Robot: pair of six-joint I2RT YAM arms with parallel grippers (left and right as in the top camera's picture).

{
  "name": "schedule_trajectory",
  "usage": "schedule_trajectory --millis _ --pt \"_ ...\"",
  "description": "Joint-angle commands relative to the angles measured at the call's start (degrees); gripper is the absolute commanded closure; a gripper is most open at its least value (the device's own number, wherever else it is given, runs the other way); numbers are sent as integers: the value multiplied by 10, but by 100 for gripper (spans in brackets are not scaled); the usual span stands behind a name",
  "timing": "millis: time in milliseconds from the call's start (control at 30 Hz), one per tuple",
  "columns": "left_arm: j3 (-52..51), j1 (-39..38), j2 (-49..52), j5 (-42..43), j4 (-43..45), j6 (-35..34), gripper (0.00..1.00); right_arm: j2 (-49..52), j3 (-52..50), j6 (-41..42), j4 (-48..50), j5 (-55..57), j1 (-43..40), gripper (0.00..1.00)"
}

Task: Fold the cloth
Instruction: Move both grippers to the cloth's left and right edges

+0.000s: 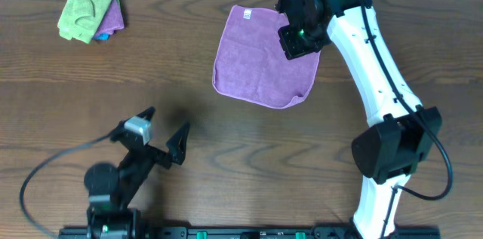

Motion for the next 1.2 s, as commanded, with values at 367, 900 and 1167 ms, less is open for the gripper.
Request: schedule_trajectory --millis 367,900,1167 --pt "306 -47 452 42 -79 129 5 -66 5 32 -26 31 -58 98" --pt "561 -173 688 -105 -269 221 5 -171 -69 45 -76 92 -59 99" --pt "605 -184 721 -120 -294 226 5 -313 -181 45 -28 123 -58 99"
